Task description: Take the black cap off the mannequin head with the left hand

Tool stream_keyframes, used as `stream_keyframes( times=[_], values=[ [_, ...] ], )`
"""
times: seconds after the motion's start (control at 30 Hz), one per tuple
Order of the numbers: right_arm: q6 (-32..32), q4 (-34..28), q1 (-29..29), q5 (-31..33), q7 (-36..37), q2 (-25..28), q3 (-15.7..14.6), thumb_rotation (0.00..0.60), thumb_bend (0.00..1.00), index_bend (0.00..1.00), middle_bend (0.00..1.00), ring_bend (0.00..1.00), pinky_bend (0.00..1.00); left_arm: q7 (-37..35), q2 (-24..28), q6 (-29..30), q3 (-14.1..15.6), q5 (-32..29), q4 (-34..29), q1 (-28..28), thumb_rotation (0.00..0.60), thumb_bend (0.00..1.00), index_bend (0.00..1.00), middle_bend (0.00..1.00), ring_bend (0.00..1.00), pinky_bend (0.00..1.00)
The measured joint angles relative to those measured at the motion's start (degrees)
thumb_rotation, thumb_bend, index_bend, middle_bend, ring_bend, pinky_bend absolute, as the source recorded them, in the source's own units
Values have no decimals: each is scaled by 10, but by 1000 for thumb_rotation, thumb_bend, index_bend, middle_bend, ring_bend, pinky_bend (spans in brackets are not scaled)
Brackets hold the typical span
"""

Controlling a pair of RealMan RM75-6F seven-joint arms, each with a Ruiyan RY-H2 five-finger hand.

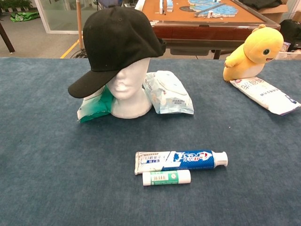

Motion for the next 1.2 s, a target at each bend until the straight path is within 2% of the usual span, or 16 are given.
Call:
stream_keyframes(
  times=[0.17,0.37,0.63,1.2],
  values=[
    [2,1,-1,-1,11,4,1,600,155,485,430,462,650,-38,-17,-23,-13,19,18,-39,600,0,788,996,788,796],
    [0,3,0,1,21,9,3,600,155,485,430,461,650,-76,-59,-25,-28,43,87,-74,600,0,904,1000,885,864],
    [-1,5,0,3,31,12,5,600,155,485,430,462,650,-91,-110,-26,-46,55,169,-114,600,0,948,1000,918,900],
    [-5,7,2,7,44,16,8,600,155,485,430,462,650,-108,-149,-24,-63,42,211,-160,600,0,990,1000,952,929]
  ],
)
